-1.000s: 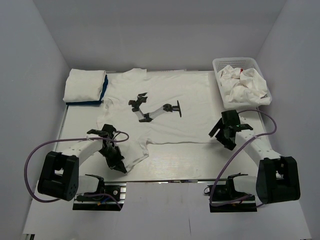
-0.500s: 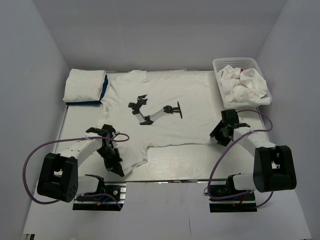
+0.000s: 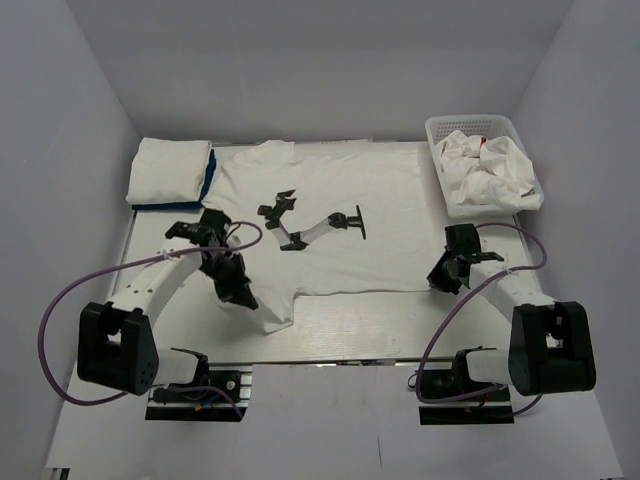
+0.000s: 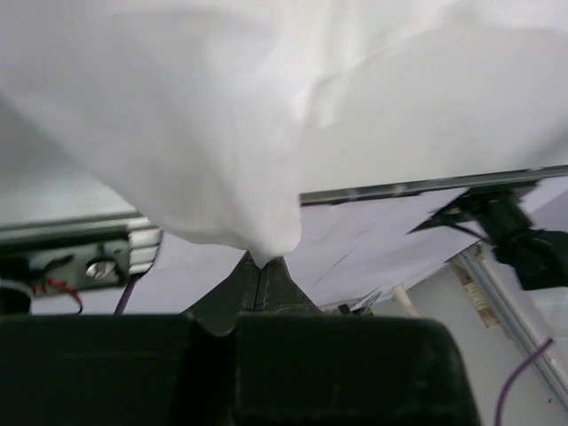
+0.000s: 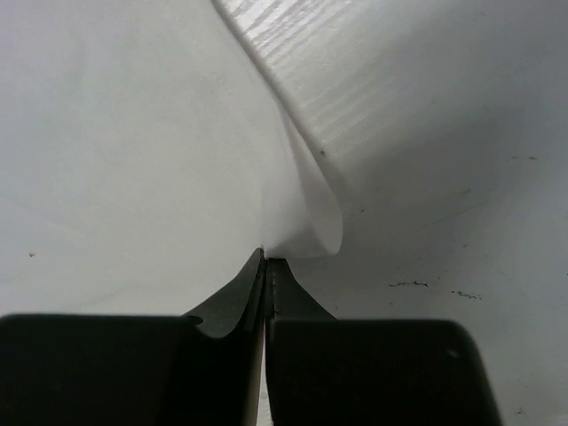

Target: Fold and stack the t-shirts

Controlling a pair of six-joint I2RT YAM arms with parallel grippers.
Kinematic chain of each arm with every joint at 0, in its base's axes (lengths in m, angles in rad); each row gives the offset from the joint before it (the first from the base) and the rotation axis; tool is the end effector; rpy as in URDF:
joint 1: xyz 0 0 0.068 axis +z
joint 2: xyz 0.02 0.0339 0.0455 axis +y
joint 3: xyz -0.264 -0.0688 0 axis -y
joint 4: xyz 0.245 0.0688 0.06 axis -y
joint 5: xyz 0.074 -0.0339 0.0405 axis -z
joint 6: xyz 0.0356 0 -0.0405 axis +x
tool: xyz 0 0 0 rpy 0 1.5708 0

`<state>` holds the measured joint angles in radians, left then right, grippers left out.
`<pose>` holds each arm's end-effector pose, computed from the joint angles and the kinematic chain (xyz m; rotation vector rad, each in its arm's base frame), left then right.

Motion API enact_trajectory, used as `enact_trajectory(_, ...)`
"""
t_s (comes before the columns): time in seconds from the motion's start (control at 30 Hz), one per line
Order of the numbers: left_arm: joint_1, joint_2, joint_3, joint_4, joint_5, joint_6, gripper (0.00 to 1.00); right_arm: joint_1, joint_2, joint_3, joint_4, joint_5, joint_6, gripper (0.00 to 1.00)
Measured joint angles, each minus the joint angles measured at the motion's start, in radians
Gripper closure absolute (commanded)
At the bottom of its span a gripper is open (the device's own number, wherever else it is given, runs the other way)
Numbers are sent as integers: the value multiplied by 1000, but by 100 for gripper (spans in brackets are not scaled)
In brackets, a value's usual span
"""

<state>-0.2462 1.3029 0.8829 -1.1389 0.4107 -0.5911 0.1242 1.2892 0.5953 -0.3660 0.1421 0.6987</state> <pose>0.1901 -0.0624 0.2163 0.4996 -2.8895 0.5651 0.2256 0.0231 0.1612 0.7879 2.4953 0.1026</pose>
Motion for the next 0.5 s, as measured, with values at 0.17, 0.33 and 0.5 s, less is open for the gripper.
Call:
enact_trajectory(0.17, 2, 59, 187, 84, 28, 10, 100, 0, -2, 40, 4, -36, -59, 100)
enact_trajectory(0.33, 8, 177, 392, 155, 24, 25, 100, 1, 20, 147, 0, -45, -106, 100)
enact_trajectory(0.5, 11, 352, 646, 171, -46, 57, 100, 1, 109, 315, -19, -38, -153, 100)
